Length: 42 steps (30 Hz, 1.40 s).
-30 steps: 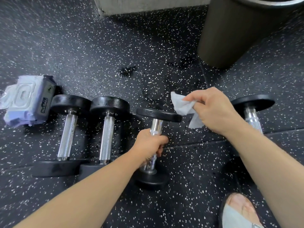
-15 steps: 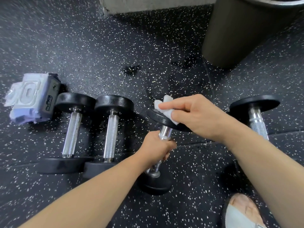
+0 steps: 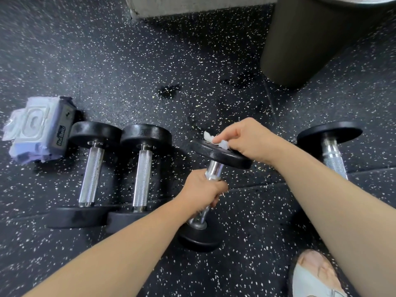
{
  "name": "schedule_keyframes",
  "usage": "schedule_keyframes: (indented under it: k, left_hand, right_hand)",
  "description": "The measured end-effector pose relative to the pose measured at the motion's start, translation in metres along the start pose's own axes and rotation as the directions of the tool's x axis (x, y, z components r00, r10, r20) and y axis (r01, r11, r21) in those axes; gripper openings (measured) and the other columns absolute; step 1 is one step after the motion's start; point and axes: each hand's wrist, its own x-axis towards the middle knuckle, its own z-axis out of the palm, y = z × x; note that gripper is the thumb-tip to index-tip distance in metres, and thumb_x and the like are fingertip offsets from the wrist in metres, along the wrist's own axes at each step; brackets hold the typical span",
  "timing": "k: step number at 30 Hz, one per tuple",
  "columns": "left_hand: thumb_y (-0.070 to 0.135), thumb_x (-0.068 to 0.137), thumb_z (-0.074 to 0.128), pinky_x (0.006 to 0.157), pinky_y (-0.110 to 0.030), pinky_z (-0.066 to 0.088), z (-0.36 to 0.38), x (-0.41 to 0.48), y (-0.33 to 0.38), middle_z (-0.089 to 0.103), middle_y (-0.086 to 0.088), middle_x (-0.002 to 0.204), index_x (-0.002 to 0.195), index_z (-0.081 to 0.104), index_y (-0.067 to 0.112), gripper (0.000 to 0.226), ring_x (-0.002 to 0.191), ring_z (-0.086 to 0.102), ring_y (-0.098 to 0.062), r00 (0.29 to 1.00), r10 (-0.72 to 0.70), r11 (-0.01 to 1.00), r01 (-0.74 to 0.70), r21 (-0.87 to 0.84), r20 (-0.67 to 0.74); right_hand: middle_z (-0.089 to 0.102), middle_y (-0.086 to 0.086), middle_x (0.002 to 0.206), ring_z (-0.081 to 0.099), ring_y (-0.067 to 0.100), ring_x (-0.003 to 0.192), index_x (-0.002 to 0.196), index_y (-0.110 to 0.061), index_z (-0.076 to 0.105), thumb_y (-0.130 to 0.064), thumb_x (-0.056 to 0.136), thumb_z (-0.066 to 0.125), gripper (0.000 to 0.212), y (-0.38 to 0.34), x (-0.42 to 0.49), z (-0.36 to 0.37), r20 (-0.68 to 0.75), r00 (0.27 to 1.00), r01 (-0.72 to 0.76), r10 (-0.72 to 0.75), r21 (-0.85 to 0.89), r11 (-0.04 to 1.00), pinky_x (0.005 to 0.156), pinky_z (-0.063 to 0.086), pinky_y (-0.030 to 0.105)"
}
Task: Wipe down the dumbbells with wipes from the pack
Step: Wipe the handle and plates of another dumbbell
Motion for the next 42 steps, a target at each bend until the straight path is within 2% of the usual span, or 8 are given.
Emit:
schedule_keyframes:
  k: [3, 11, 15, 22, 26, 32, 37, 42]
  left_hand:
    - [0.003, 0.078, 0.064, 0.043, -0.02, 0.035, 0.001, -0.002, 0.001, 0.045, -0.004, 0.042, 0.062, 0.042, 0.014, 0.03, 0.035, 0.039, -0.015, 1.0, 0.001, 0.999, -0.002, 0.035, 0.028]
    - [-0.001, 0.077, 0.062, 0.041, -0.018, 0.033, 0.001, -0.006, 0.004, 0.045, -0.005, 0.043, 0.06, 0.041, 0.011, 0.029, 0.033, 0.038, -0.013, 0.999, 0.021, 0.999, -0.022, 0.045, 0.028]
    - [0.0, 0.077, 0.06, 0.041, -0.02, 0.032, 0.002, -0.006, 0.003, 0.043, -0.005, 0.044, 0.059, 0.038, 0.015, 0.032, 0.035, 0.038, -0.015, 0.999, 0.028, 0.998, -0.029, 0.048, 0.038]
    - [0.001, 0.078, 0.063, 0.041, -0.018, 0.03, 0.003, -0.004, 0.001, 0.042, -0.003, 0.042, 0.059, 0.035, 0.016, 0.036, 0.034, 0.037, -0.014, 0.999, 0.022, 0.998, -0.024, 0.064, 0.03]
    - [0.003, 0.079, 0.065, 0.04, -0.018, 0.033, 0.002, -0.005, 0.003, 0.043, -0.002, 0.041, 0.062, 0.039, 0.014, 0.033, 0.034, 0.037, -0.014, 0.999, 0.011, 0.999, -0.012, 0.041, 0.032]
    - [0.004, 0.077, 0.068, 0.041, -0.02, 0.035, 0.001, -0.005, 0.004, 0.045, -0.002, 0.042, 0.063, 0.045, 0.012, 0.028, 0.036, 0.04, -0.015, 1.0, -0.005, 1.0, 0.005, 0.004, 0.004]
    - [0.001, 0.08, 0.06, 0.041, -0.02, 0.037, -0.001, -0.004, 0.005, 0.046, -0.005, 0.045, 0.067, 0.046, 0.008, 0.02, 0.037, 0.041, -0.015, 0.999, -0.023, 0.999, 0.021, -0.031, -0.049]
    - [-0.002, 0.076, 0.059, 0.044, -0.022, 0.038, -0.002, -0.002, 0.004, 0.047, -0.003, 0.041, 0.059, 0.047, 0.009, 0.023, 0.036, 0.042, -0.016, 0.998, -0.019, 1.0, 0.018, -0.016, -0.067]
  right_hand:
    - [0.075, 0.0, 0.095, 0.069, 0.028, 0.08, 0.087, -0.033, 0.077, 0.004, 0.084, 0.05, 0.045, 0.015, -0.022, -0.007, -0.045, 0.998, -0.036, 0.036, 0.001, 0.999, 0.075, 0.058, 0.036]
    - [0.073, -0.018, 0.082, 0.067, -0.002, 0.072, 0.101, -0.024, 0.076, 0.0, 0.089, 0.059, 0.032, -0.019, -0.065, -0.007, -0.032, 0.988, 0.156, -0.153, 0.146, 0.977, 0.072, 0.055, 0.016]
    - [0.072, -0.007, 0.109, 0.067, 0.006, 0.1, 0.11, -0.023, 0.073, -0.004, 0.091, 0.056, 0.032, -0.036, -0.034, 0.009, 0.082, 0.979, 0.175, -0.188, 0.143, 0.974, 0.097, 0.048, 0.023]
    - [0.07, 0.023, 0.098, 0.051, 0.018, 0.069, 0.095, -0.015, 0.076, -0.004, 0.091, 0.051, 0.028, -0.004, 0.013, 0.011, 0.11, 0.993, -0.046, 0.038, 0.069, 0.997, 0.067, 0.044, 0.03]
    - [0.053, 0.018, 0.07, 0.041, 0.021, 0.049, 0.086, 0.004, 0.066, 0.004, 0.087, 0.043, 0.023, 0.02, -0.002, 0.002, 0.048, 0.976, -0.212, 0.214, -0.054, 0.976, 0.04, 0.035, 0.022]
    - [0.033, 0.008, 0.061, 0.03, 0.021, 0.062, 0.06, -0.002, 0.044, 0.005, 0.079, 0.038, 0.021, 0.022, -0.039, -0.003, -0.082, 0.946, -0.313, 0.312, 0.006, 0.95, 0.054, 0.026, 0.031]
    - [0.035, -0.005, 0.036, 0.027, 0.019, 0.048, 0.049, -0.011, 0.034, 0.008, 0.077, 0.036, 0.034, -0.02, -0.061, 0.007, -0.178, 0.952, -0.267, 0.249, -0.084, 0.96, 0.044, 0.02, 0.023]
    - [0.046, 0.008, 0.061, 0.042, 0.02, 0.053, 0.062, -0.008, 0.044, -0.001, 0.085, 0.042, 0.024, -0.011, -0.04, 0.01, -0.166, 0.929, -0.323, 0.332, 0.078, 0.943, 0.047, 0.031, 0.024]
